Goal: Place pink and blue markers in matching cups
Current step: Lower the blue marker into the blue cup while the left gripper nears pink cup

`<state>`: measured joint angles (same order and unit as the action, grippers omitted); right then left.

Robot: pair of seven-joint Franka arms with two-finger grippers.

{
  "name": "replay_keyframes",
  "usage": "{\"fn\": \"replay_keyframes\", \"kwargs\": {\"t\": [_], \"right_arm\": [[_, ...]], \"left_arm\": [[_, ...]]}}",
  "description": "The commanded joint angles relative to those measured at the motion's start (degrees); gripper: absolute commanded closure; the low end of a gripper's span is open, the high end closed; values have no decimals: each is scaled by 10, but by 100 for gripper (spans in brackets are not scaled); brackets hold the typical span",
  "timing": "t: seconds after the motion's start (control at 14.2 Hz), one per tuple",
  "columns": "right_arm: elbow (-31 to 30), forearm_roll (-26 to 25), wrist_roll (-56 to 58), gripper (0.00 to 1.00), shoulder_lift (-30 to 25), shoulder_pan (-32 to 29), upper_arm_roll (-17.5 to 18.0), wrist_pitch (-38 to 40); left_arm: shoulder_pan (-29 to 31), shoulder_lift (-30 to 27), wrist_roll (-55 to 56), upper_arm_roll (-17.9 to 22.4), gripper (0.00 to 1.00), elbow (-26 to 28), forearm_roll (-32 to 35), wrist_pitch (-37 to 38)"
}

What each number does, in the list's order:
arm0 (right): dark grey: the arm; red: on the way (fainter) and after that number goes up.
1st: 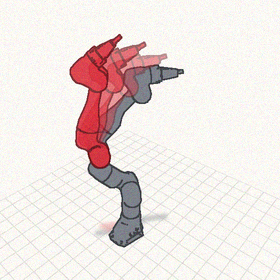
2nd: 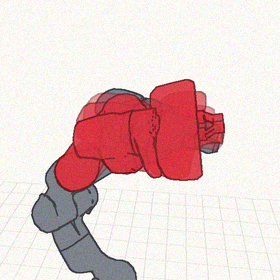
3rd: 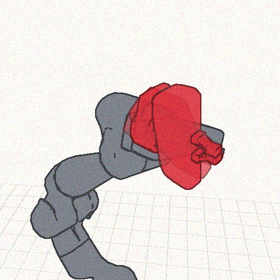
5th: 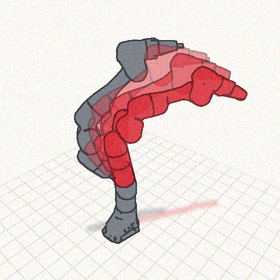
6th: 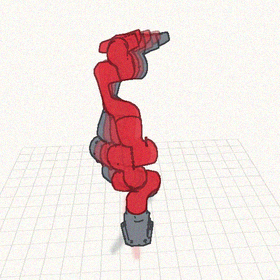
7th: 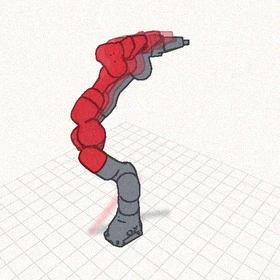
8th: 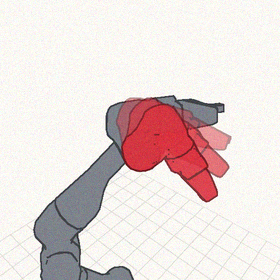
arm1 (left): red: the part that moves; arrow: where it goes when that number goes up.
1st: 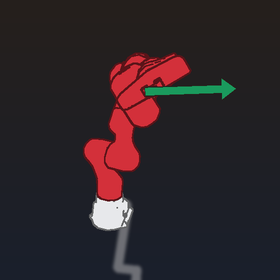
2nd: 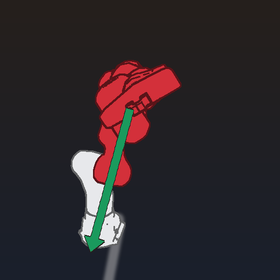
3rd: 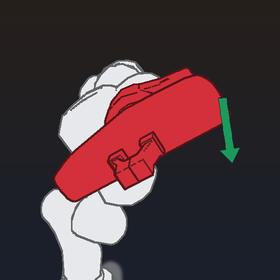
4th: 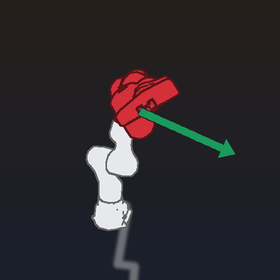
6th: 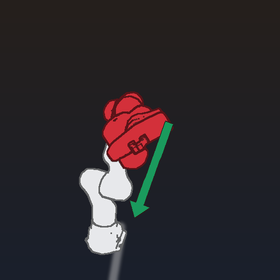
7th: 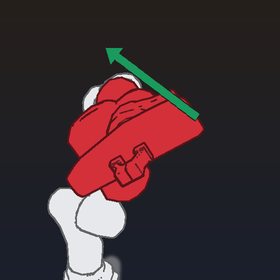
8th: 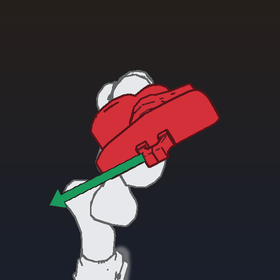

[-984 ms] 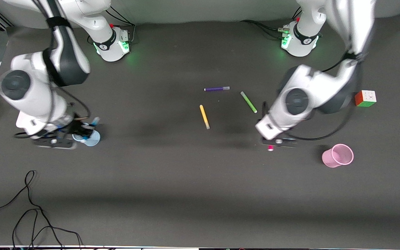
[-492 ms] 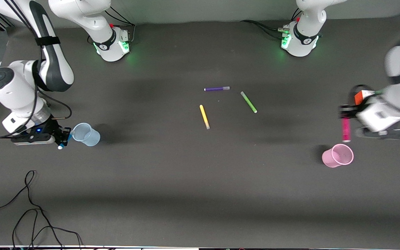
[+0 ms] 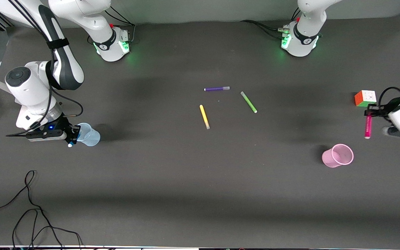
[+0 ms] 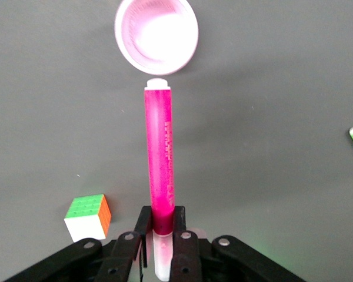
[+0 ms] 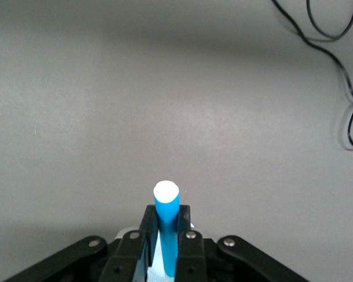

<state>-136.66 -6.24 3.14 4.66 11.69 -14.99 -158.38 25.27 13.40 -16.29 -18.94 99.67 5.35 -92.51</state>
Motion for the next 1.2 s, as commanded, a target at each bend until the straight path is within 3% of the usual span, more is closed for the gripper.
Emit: {"fn": "replay_keyframes", "kwargs": {"t": [0.0, 0.07, 0.14, 0.21, 0.49, 0.56, 0.77, 0.98, 1.12], "right_arm": [[-17, -7, 0, 83, -7, 3, -2, -18], [-17, -7, 0, 65, -7, 3, -2, -16], [-16, -8, 2, 18, -6, 2, -2, -14], [-15, -7, 6, 0, -6, 2, -2, -13], [-5, -7, 6, 0, -17, 2, 2, -8], [8, -8, 6, 0, -20, 2, 3, 26], [86, -4, 2, 0, -24, 2, 7, 181], [172, 42, 4, 0, -42, 2, 15, 329], [232, 47, -1, 0, -63, 2, 19, 439]], "left_arm": [[-49, 138, 65, 0, 100, -180, 59, 144], [-78, 191, 91, 0, 100, -238, 89, 195], [-104, 236, 100, 1, 100, -283, 117, 233], [-117, 272, 101, 3, 100, -320, 134, 253], [-118, 324, 106, 13, 100, -339, 137, 247], [-119, 331, 108, 16, 100, -341, 137, 244], [-118, 339, 110, 18, 100, -340, 138, 225], [-120, 352, 128, 20, 100, -335, 140, 203], [-120, 361, 130, 20, 100, -334, 140, 182]]}}
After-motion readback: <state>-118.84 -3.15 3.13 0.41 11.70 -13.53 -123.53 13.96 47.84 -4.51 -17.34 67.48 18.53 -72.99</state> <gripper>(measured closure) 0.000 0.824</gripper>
